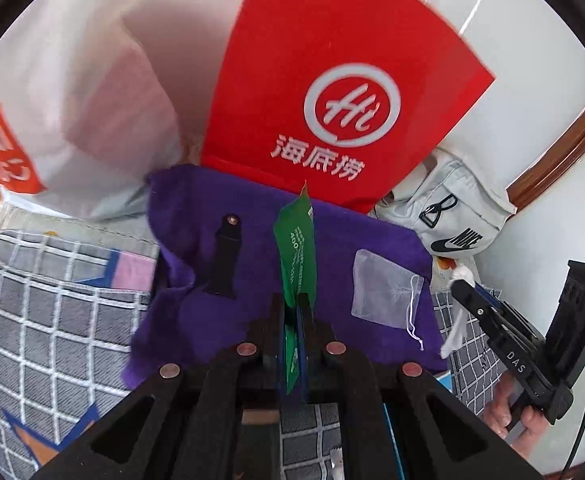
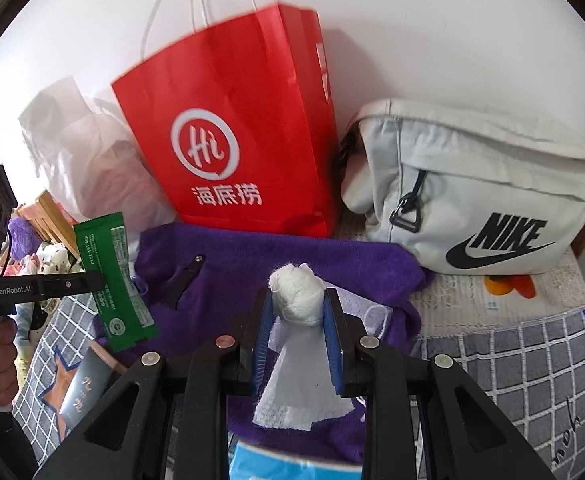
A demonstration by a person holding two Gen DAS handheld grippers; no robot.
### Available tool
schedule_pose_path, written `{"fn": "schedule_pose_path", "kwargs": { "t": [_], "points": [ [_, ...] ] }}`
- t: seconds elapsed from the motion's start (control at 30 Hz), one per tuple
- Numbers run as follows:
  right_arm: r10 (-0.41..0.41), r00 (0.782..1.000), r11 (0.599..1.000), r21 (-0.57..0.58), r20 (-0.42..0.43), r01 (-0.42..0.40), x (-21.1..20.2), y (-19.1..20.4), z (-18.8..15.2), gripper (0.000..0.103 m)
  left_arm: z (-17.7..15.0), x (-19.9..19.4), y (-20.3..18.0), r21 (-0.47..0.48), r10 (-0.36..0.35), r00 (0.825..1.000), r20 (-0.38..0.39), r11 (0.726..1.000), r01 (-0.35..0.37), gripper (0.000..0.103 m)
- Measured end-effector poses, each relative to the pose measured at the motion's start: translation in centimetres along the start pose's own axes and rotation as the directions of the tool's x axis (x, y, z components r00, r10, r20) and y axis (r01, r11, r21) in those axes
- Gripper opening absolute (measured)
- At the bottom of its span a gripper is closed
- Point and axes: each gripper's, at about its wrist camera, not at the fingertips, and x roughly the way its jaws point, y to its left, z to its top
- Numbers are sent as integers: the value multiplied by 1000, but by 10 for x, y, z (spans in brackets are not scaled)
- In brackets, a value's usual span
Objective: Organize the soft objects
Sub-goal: 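Open the left tool to drop the green packet while the right releases the cloth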
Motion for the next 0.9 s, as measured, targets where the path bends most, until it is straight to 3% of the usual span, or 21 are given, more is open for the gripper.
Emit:
{"fn": "schedule_pose_path", "kwargs": {
  "t": [0.47, 0.77, 0.83, 0.9],
  "points": [
    [-33, 990, 999, -31, -135, 29, 43, -16, -15, 26, -3, 62, 26, -16, 3, 993, -117, 1000, -5, 6],
    [-34, 981, 999, -16, -193, 32, 61, -18, -20, 28, -4, 77, 35, -12, -6, 986, -165, 1000, 5, 14],
    [-22, 982, 1000, -11, -188, 21, 59, -18, -20, 33, -4, 77, 32, 3, -9, 984, -179, 1000, 10, 27],
    [-24, 984, 1000, -13, -175, 22, 56, -18, -19, 48, -4, 74, 27, 23, 8, 986, -169, 1000, -4, 50]
  ]
}}
